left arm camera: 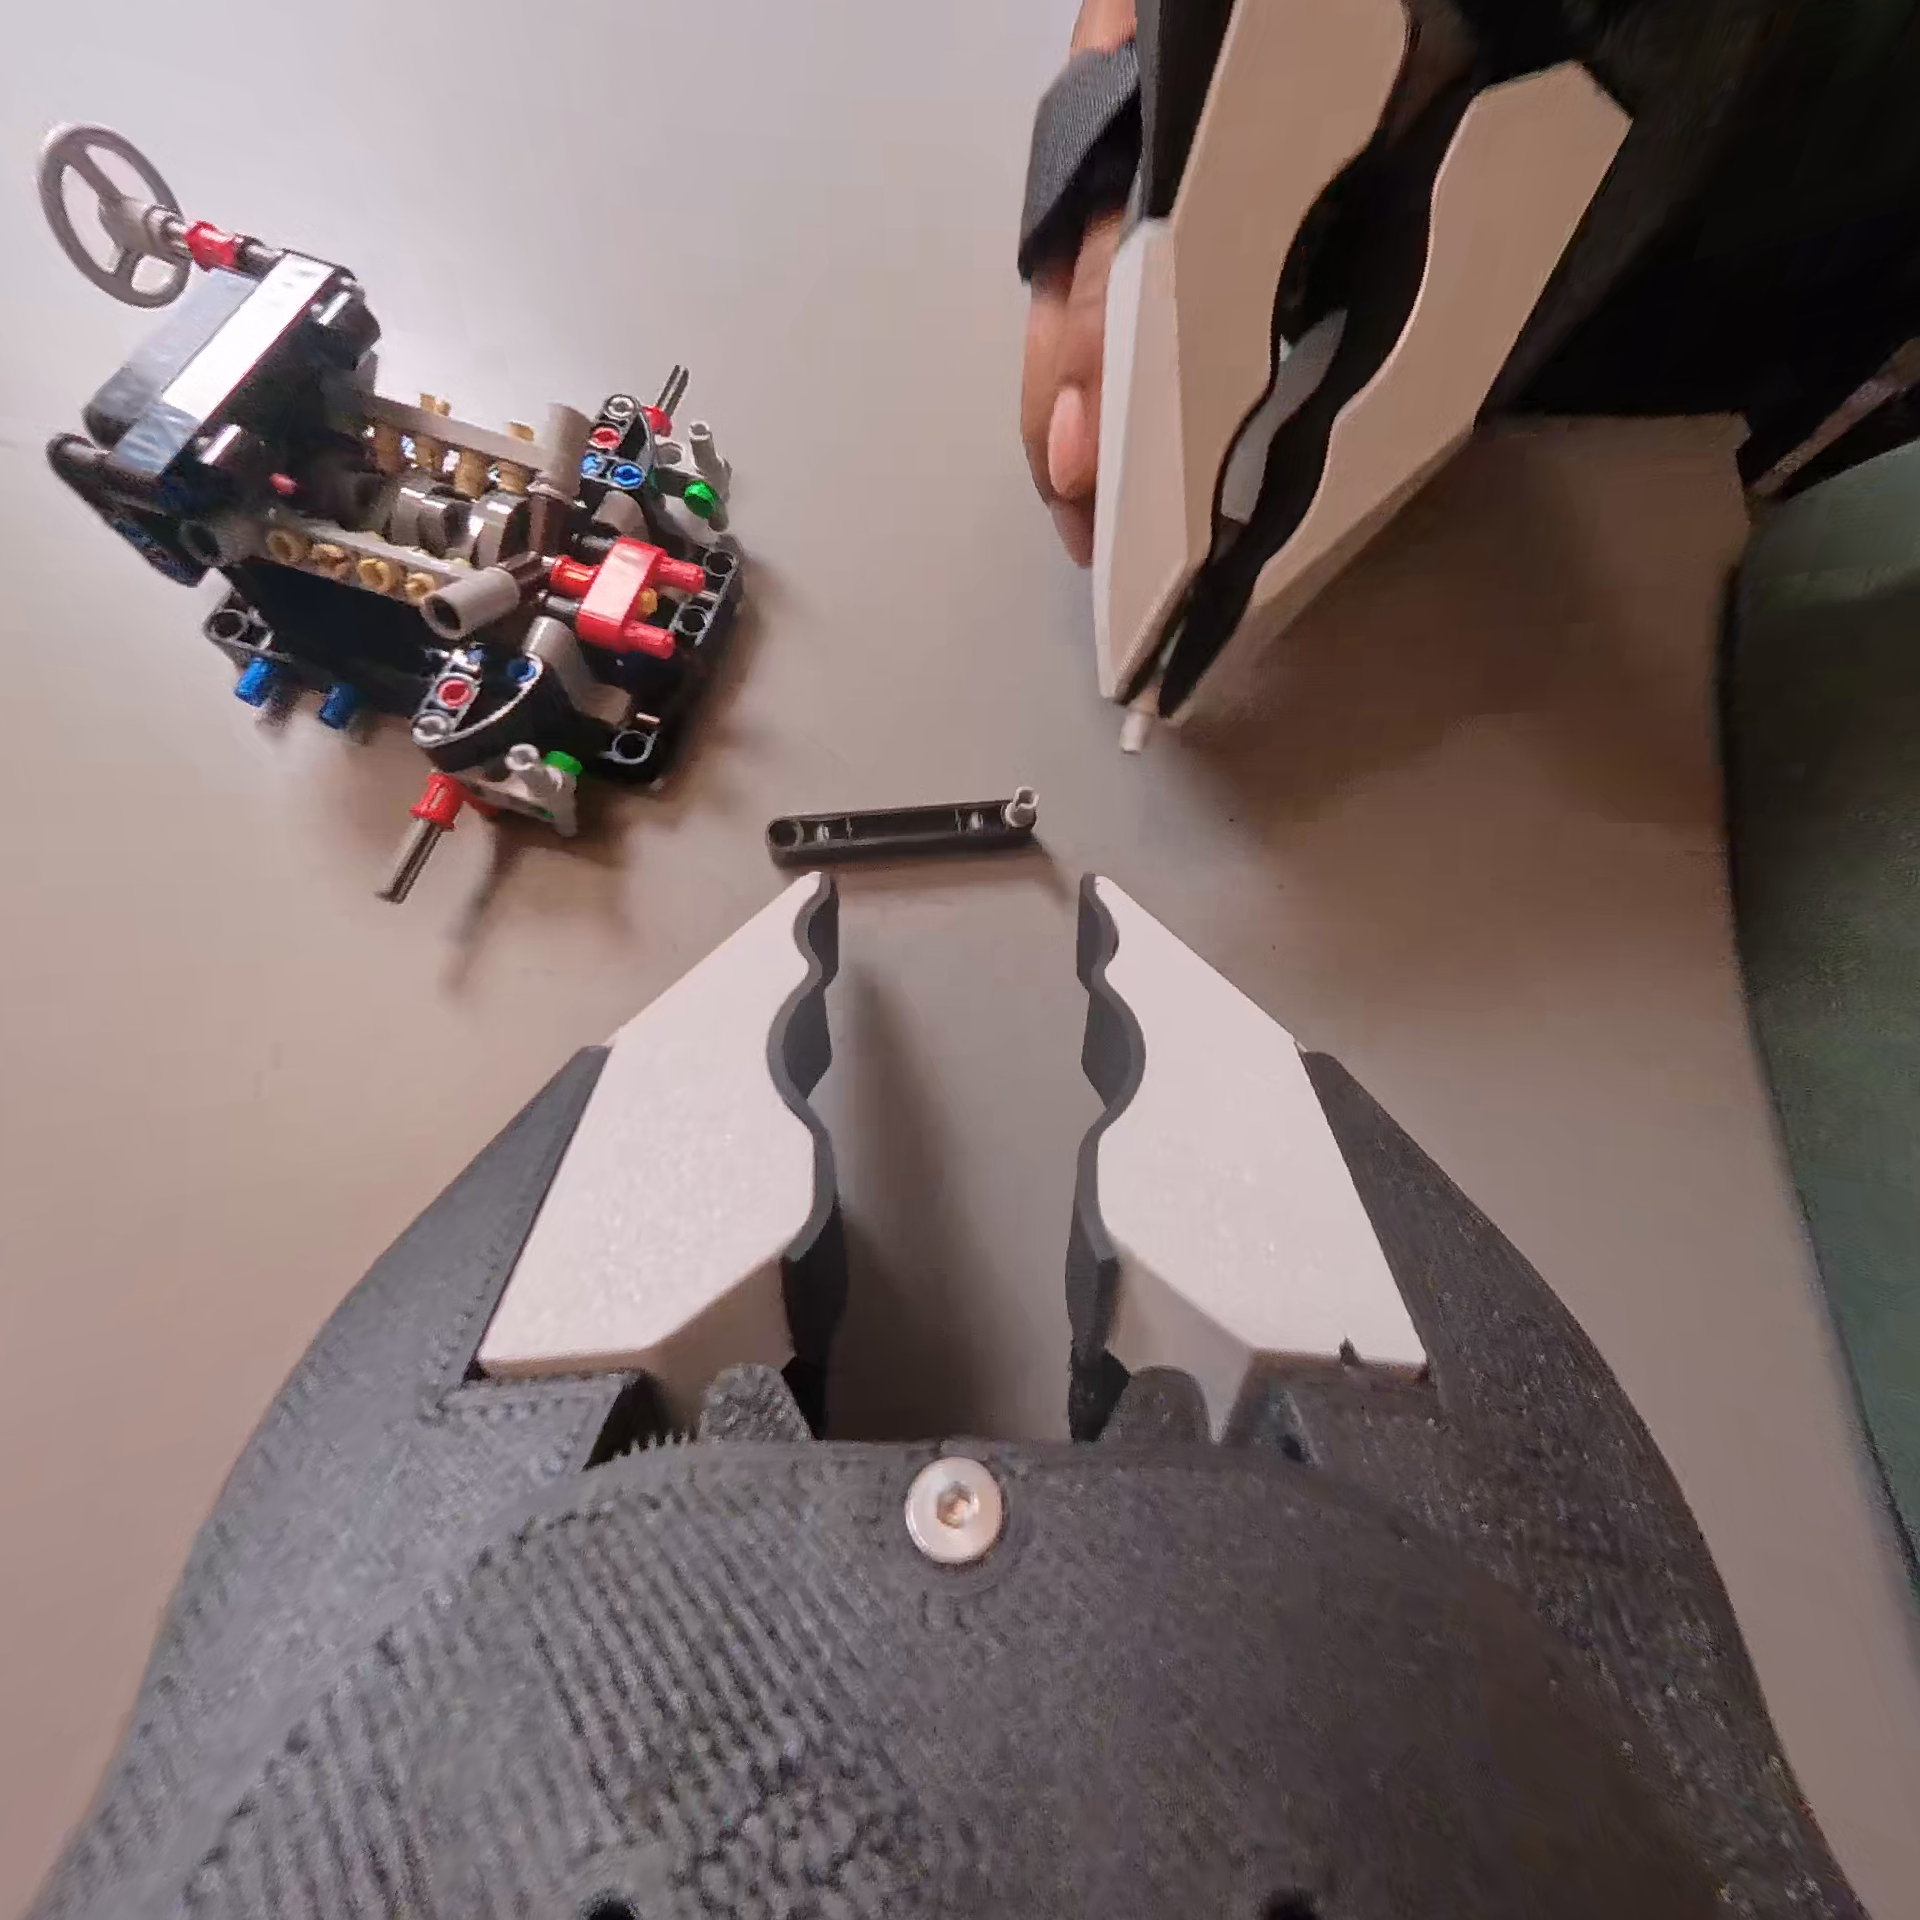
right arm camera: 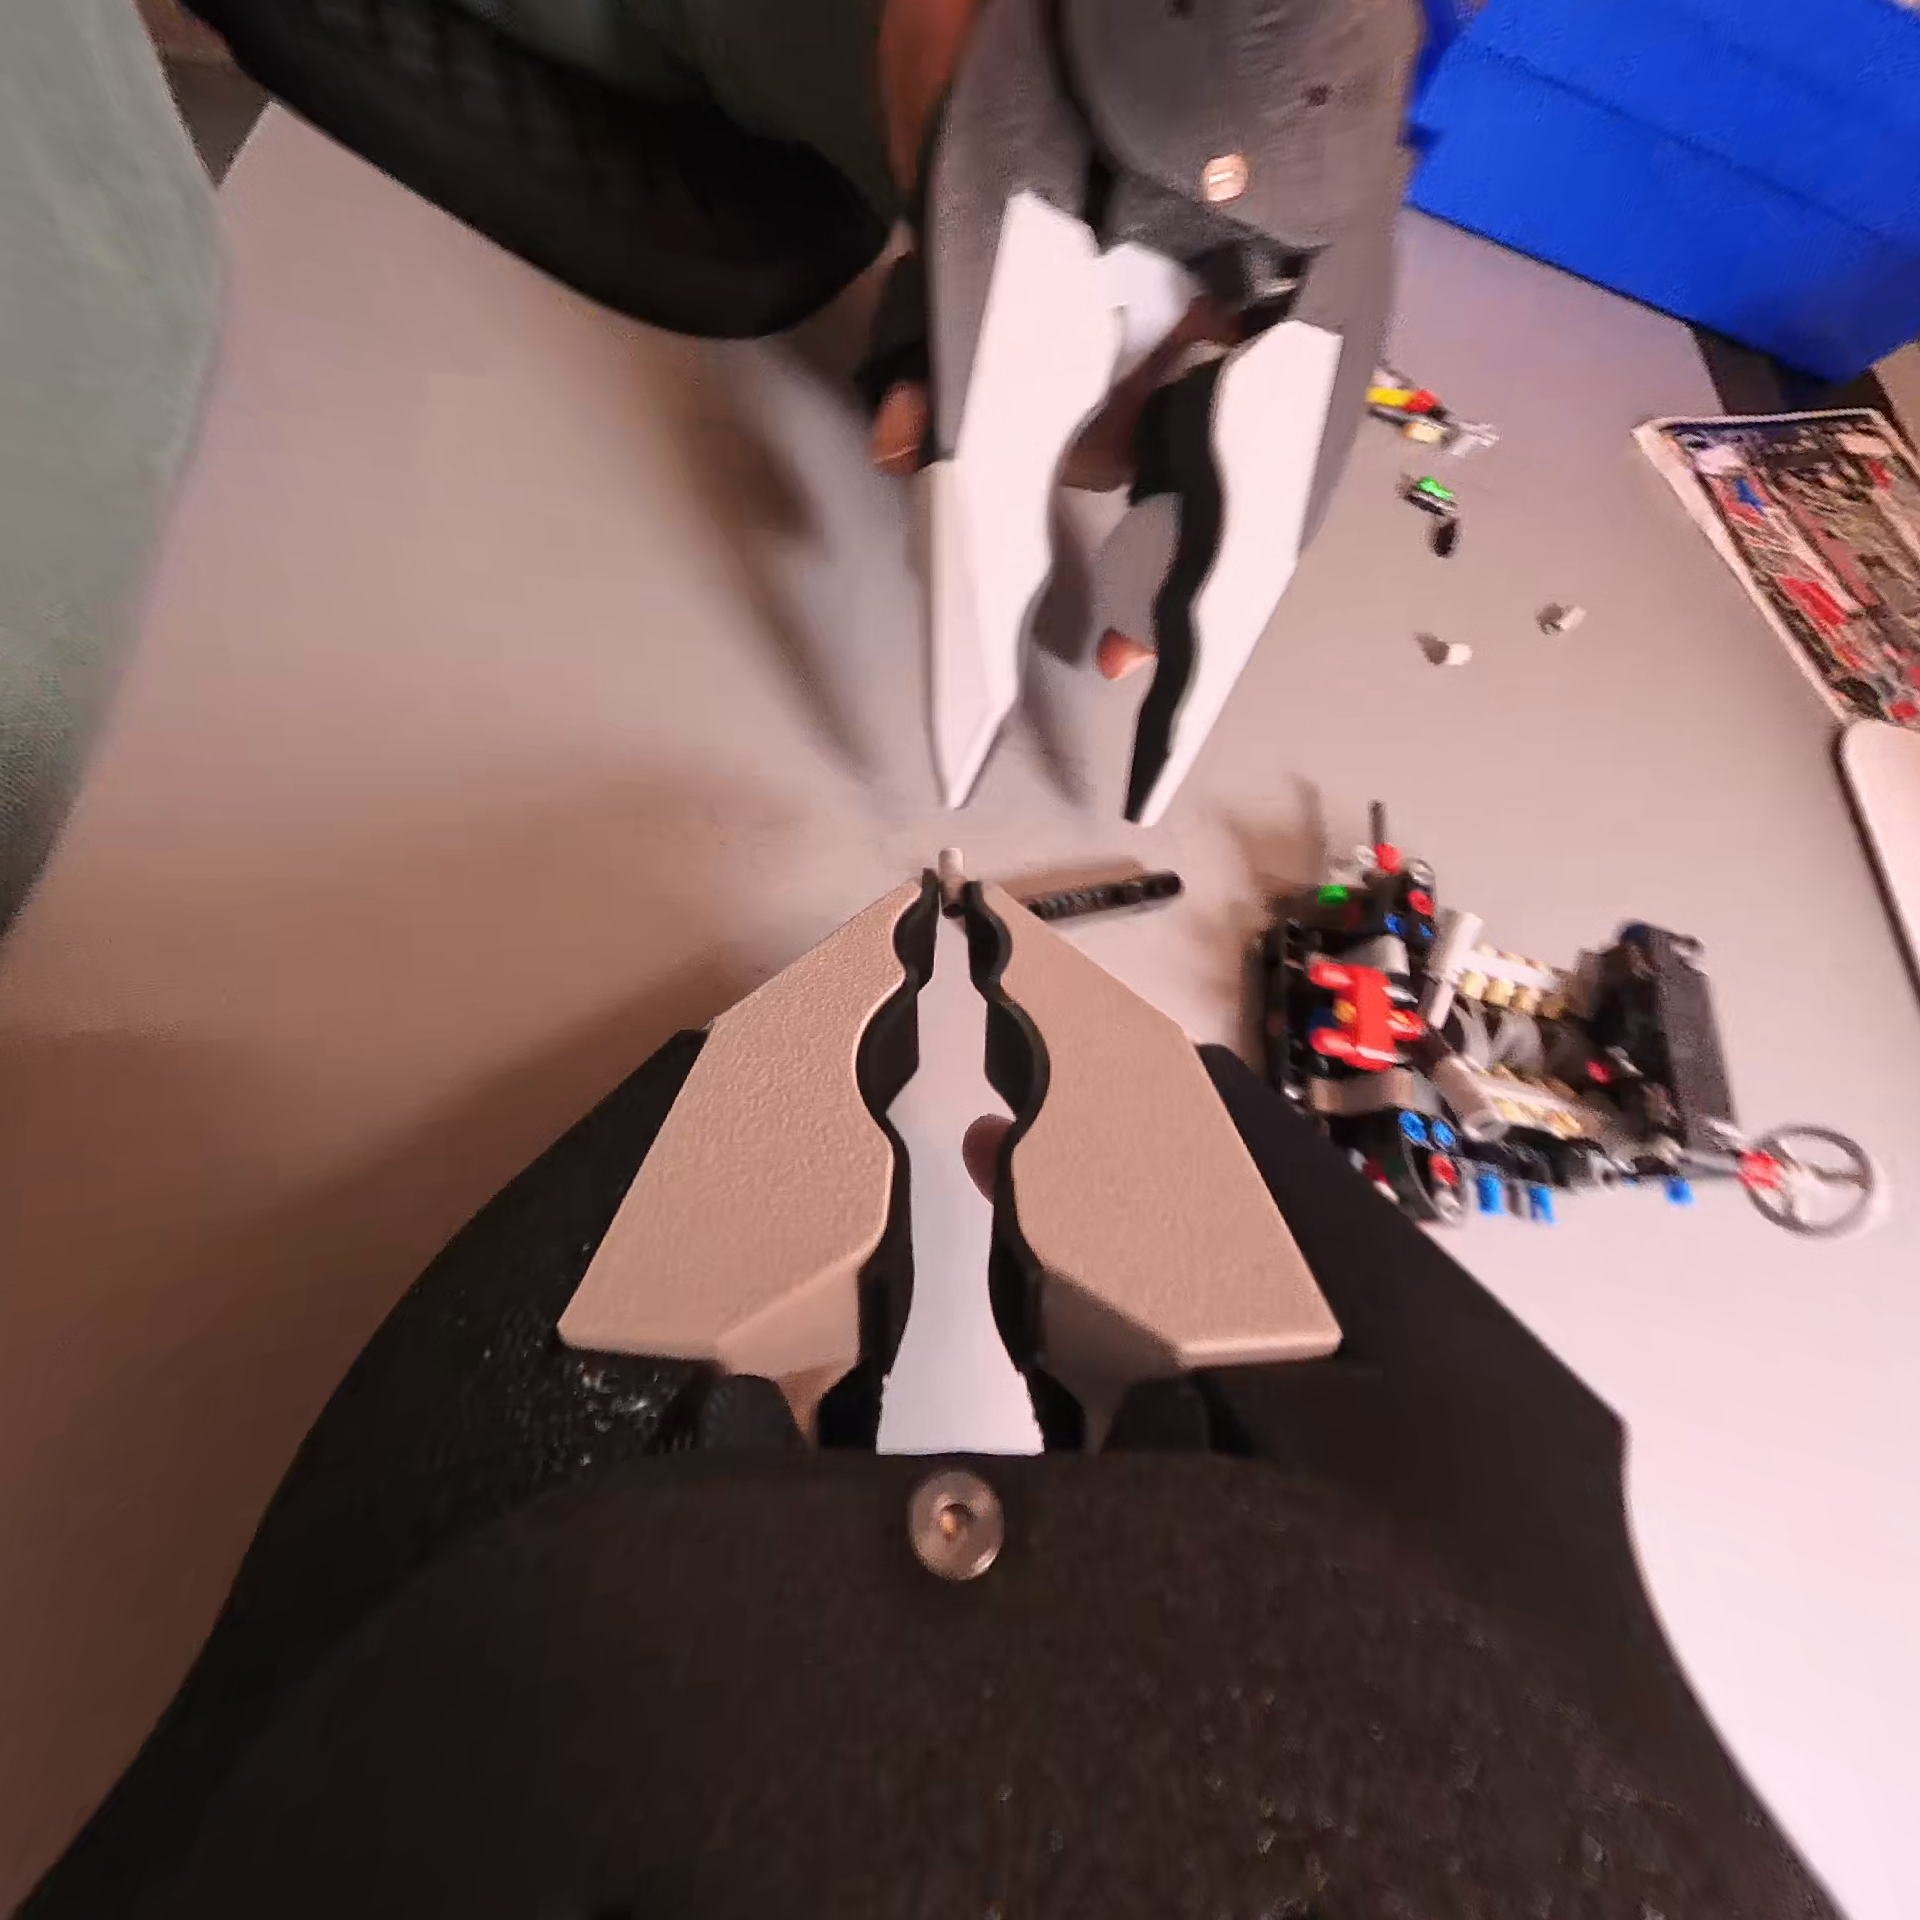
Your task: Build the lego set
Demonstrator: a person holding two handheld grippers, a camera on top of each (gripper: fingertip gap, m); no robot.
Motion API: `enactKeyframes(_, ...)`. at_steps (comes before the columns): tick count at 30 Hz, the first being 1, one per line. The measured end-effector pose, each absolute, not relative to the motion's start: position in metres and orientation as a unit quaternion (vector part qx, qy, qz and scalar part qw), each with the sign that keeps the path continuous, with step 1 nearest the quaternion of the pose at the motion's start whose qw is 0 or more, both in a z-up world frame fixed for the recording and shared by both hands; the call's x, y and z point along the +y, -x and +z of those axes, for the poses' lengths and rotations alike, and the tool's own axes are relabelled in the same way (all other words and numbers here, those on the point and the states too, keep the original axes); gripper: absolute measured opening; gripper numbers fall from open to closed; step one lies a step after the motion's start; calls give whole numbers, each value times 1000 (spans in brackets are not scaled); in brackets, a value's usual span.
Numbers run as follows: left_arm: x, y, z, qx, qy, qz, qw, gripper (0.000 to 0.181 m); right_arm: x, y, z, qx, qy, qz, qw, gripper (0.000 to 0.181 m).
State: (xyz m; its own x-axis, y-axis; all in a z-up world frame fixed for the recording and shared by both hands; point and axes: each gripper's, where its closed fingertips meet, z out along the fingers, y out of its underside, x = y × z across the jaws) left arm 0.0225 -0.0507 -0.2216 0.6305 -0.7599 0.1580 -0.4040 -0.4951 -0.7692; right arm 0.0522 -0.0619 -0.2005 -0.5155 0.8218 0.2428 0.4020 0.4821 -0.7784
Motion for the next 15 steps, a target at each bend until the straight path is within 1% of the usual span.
enactKeyframes(3, -45, -35, -231, 348, 842, -210, 356, 58, -40, -56, -194, -790, 402, 320, 334, 4)
enactKeyframes(7, -35, -46, -234, 351, 842, -178, 368, 57, -26, -60, -195, -785, 417, 303, 344, 4)
enactKeyframes(10, -28, -50, -235, 365, 837, -160, 375, 46, -20, -62, -197, -786, 424, 291, 342, 4)
enactKeyframes(11, -27, -52, -235, 370, 834, -159, 376, 39, -18, -63, -198, -787, 427, 286, 341, 4)
enactKeyframes(14, -30, -56, -235, 403, 820, -157, 375, 10, -12, -66, -203, -790, 433, 271, 339, 4)
enactKeyframes(15, -34, -57, -235, 422, 811, -154, 375, 7, -11, -67, -204, -791, 435, 268, 337, 4)
